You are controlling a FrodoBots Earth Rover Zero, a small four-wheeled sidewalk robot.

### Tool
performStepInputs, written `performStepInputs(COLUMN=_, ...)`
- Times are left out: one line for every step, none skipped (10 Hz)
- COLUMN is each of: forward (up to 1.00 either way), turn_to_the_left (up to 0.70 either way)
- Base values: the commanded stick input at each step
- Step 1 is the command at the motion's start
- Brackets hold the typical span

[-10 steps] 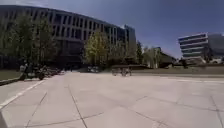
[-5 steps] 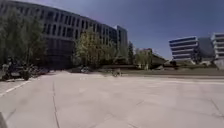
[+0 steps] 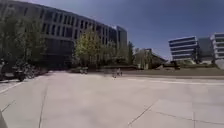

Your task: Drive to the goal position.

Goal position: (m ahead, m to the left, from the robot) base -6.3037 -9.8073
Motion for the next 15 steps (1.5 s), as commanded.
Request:
performStepInputs(forward=0.7, turn_to_the_left=-0.01)
performStepInputs(forward=0.7, turn_to_the_left=-0.01)
performStepInputs(forward=0.15, turn_to_the_left=-0.01)
performStepInputs(forward=0.09, turn_to_the_left=-0.01)
performStepInputs(forward=0.09, turn_to_the_left=-0.01)
performStepInputs(forward=0.09, turn_to_the_left=-0.01)
performStepInputs(forward=0.09, turn_to_the_left=-0.01)
performStepInputs(forward=0.09, turn_to_the_left=-0.01)
performStepInputs(forward=0.09, turn_to_the_left=-0.01)
performStepInputs(forward=0.09, turn_to_the_left=-0.01)
performStepInputs(forward=0.09, turn_to_the_left=-0.01)
performStepInputs(forward=0.09, turn_to_the_left=-0.01)
performStepInputs(forward=0.08, turn_to_the_left=-0.01)
performStepInputs(forward=0.07, turn_to_the_left=-0.01)
performStepInputs(forward=0.07, turn_to_the_left=-0.01)
